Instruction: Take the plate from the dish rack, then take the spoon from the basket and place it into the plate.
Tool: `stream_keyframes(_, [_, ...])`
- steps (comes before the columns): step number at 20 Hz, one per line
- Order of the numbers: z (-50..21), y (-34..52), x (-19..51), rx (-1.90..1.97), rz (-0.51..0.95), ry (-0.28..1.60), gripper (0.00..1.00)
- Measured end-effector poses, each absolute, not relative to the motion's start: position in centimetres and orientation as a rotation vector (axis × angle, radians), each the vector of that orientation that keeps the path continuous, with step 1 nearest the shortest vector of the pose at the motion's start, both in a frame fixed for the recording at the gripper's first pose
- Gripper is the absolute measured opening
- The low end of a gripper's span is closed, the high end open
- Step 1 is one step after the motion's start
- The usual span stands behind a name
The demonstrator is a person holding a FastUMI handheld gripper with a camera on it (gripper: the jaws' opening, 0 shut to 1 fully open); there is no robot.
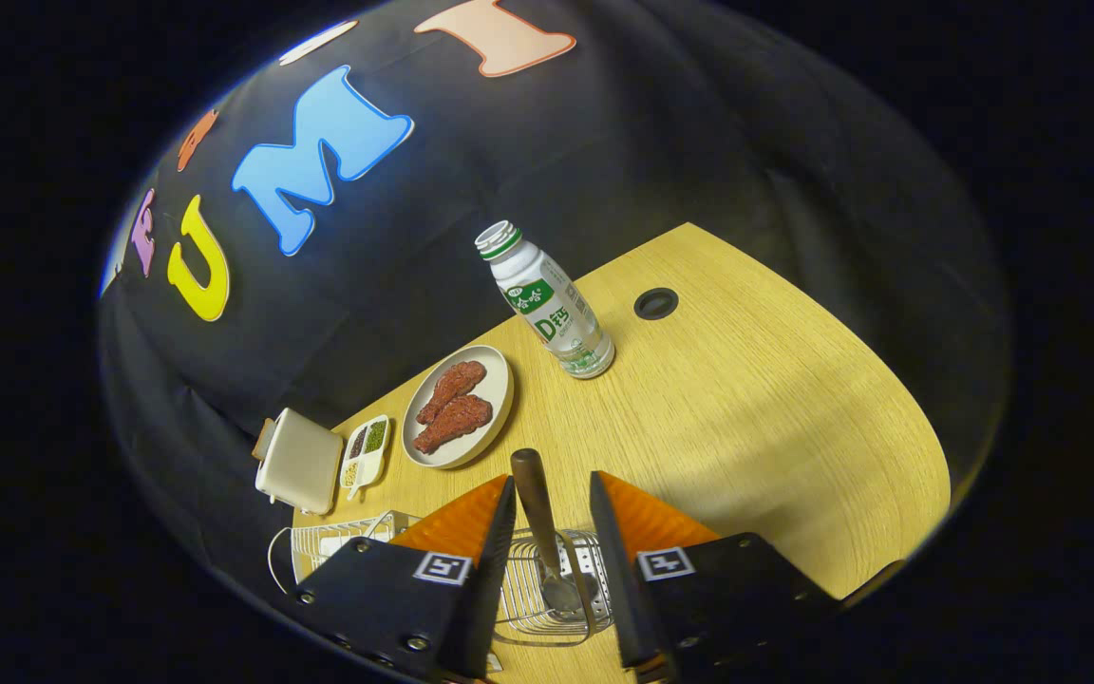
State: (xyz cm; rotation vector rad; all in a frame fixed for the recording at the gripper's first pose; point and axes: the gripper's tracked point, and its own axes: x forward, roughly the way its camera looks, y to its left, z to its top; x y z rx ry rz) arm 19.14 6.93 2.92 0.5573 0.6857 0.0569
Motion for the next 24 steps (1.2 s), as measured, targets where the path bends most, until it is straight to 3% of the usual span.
stream_keyframes(1, [2.9, 7.3, 19.2, 0.555, 0.067, 0.684, 0.37])
stream_keyframes(2, [3.2, 7.3, 19.3, 0.54, 0.056, 0.683, 0.32])
stream_keyframes(3, [3.1, 7.5, 19.2, 0.514, 0.067, 0.691, 0.15])
stream_keyframes(13, [7.5, 7.7, 18.9, 0.337, 0.121, 0.61, 0.15])
stream_keyframes(24, [16.3, 9.6, 13.3, 0.309, 0.218, 0.483, 0.15])
